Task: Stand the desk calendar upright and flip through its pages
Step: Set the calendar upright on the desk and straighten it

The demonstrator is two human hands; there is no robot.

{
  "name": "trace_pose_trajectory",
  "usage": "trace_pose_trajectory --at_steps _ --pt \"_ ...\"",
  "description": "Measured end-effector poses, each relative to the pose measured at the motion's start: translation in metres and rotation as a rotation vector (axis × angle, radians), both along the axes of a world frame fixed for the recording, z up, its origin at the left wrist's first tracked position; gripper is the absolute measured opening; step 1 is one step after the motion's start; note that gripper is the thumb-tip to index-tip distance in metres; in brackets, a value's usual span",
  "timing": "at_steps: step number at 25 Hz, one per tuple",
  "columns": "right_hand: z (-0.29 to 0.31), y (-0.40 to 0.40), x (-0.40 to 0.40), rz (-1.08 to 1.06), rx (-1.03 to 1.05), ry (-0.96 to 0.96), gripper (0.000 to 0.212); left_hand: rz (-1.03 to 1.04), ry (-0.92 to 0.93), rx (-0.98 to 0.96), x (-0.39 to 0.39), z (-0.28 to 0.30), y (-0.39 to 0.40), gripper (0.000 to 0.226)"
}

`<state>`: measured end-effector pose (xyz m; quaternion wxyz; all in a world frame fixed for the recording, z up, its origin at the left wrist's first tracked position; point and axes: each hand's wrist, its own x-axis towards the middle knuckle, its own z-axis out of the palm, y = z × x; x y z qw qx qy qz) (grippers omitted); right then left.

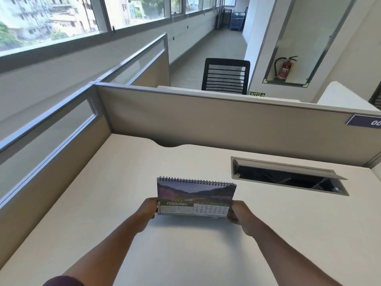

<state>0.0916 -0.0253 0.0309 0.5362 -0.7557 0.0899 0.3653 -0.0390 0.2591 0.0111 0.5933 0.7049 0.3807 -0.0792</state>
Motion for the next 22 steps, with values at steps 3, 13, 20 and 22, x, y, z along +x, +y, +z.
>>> trace_pose_trajectory --at_steps 3,13,20,22 --pt "-0.002 0.021 0.018 -0.034 -0.012 -0.009 0.03 0.075 0.022 -0.019 0.021 -0.003 0.013 0.031" --pt "-0.007 0.082 0.095 -0.105 -0.022 -0.063 0.03 0.078 0.049 0.024 0.124 -0.008 0.075 0.031" --pt "-0.026 0.097 0.133 -0.133 -0.019 -0.059 0.029 0.013 0.042 0.062 0.163 -0.022 0.095 0.038" --pt "-0.033 0.096 0.135 -0.145 -0.014 -0.06 0.028 0.027 0.041 0.065 0.169 -0.029 0.099 0.038"
